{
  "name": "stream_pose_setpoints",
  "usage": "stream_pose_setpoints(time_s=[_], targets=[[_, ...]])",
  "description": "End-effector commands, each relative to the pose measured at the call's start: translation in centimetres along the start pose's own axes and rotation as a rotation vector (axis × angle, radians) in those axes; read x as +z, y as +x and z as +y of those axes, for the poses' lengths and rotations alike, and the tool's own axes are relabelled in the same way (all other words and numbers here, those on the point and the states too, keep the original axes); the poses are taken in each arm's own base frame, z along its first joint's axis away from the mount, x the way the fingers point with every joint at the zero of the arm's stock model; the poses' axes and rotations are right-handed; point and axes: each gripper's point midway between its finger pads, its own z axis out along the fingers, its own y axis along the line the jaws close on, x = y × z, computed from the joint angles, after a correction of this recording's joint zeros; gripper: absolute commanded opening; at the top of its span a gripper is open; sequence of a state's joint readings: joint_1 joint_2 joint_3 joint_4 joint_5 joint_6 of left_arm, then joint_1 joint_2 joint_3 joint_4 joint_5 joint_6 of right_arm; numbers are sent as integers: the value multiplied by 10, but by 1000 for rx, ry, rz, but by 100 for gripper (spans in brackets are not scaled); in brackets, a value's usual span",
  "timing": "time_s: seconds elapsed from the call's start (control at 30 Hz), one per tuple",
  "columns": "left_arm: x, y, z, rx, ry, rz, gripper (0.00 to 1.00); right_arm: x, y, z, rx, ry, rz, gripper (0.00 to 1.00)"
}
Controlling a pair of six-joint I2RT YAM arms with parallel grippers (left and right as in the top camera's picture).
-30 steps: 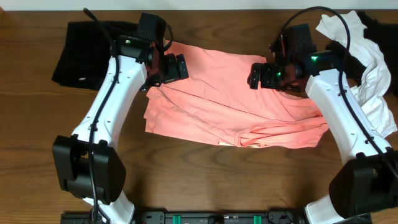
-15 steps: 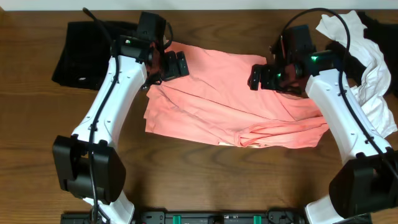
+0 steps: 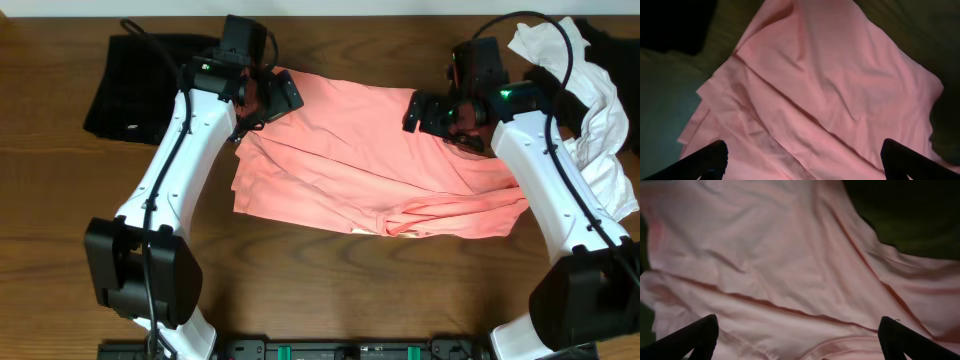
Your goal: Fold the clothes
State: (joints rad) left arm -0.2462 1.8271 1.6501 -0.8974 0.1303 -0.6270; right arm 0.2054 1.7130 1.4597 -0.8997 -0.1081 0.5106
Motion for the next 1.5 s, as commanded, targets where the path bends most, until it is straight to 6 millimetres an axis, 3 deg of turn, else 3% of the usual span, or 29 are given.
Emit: stream_pose_setpoints(time_s=[0.0,0.23,0.43,0.53,0.6,0.8,0.97,1.07,1.23,1.33,1.47], targets=[[-10,-13,11,-91,-72,-76,98,-5,-10,-12,96,85,-55,99],[-14,-19,36,-217,-193,-146,98,-9,-8,-37,241,214,-91,99],[-15,-29,30,-193,-170,-187,98,-10,-21,-35,224,207,-146,99],[-15,-38,13,-49,-122,-218,98,-9,-33,-21,139,153,-184,99],[-15,-43,-8,136,-76,-248,98,-9,-43,-4,47,105,-225,99],[-17,-44,-53,550,-28,-328,98,-13,-64,41,-117,16,-353,99],[-9,-54,-73,660,-5,-393,98,-3,-77,70,-168,-15,-444,97],[6,-63,-71,689,-23,-401,98,16,-79,82,-202,-28,-455,96],[38,-76,-53,667,-65,-375,98,53,-78,81,-151,-24,-426,99],[58,-82,-41,582,-74,-359,98,74,-76,74,-42,-14,-411,99],[77,-94,-20,294,-75,-362,98,90,-78,52,196,54,-443,96]])
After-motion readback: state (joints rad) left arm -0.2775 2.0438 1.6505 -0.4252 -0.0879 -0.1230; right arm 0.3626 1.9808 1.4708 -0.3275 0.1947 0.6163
